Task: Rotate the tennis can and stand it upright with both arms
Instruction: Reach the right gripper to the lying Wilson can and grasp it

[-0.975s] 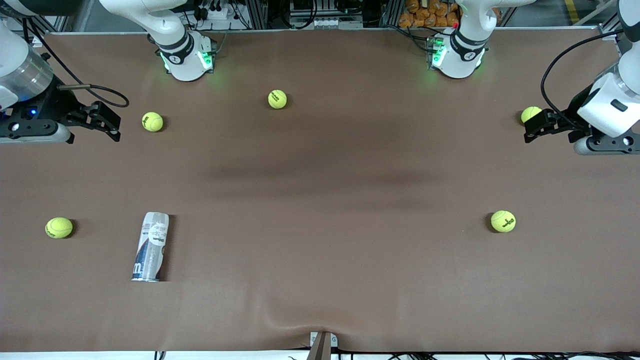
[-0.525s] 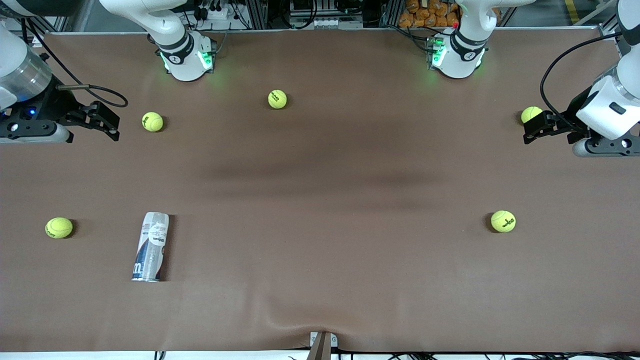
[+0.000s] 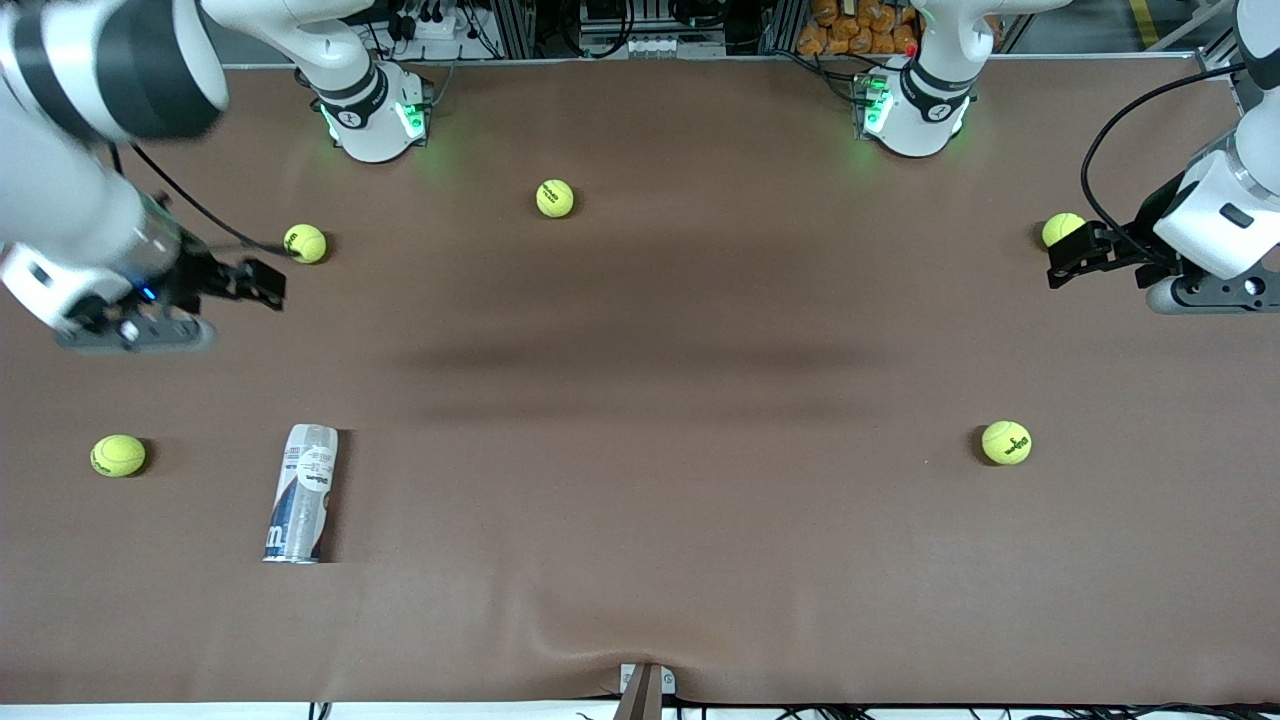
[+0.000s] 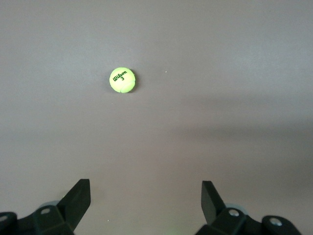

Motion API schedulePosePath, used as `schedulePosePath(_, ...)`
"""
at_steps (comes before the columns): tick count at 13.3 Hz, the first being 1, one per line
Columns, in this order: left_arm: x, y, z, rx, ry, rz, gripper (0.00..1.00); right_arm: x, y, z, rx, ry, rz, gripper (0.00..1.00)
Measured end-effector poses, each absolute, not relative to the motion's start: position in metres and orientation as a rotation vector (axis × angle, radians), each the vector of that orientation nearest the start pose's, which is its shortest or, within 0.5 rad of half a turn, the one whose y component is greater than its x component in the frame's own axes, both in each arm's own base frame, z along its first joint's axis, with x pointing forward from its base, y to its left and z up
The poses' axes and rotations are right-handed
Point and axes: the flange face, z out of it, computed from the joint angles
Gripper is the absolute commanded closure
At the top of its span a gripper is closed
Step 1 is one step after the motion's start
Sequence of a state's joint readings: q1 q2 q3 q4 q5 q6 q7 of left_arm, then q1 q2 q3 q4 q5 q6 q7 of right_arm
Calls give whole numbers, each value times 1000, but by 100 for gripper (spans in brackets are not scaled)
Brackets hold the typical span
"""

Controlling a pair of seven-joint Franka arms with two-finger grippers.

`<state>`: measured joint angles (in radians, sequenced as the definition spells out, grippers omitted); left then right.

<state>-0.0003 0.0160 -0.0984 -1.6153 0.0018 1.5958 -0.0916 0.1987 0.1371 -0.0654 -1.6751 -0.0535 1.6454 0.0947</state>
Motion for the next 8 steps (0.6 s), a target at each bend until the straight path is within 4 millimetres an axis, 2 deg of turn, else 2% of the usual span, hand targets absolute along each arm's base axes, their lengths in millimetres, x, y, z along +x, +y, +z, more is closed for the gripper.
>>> schedulePosePath(2, 557, -55, 597, -3138, 13, 54, 0, 607, 65, 447, -3226, -47, 295, 0)
schedulePosePath(5, 558, -56, 595, -3138, 14, 59, 0, 642, 43, 356, -3234, 0, 266, 0)
schedulePosePath(7, 559, -56, 593, -3137, 14, 65, 0, 655, 37, 310, -3237, 5, 227, 0)
schedulePosePath(8, 559, -56, 593, -3137, 14, 66, 0, 659, 36, 293, -3239, 3, 211, 0)
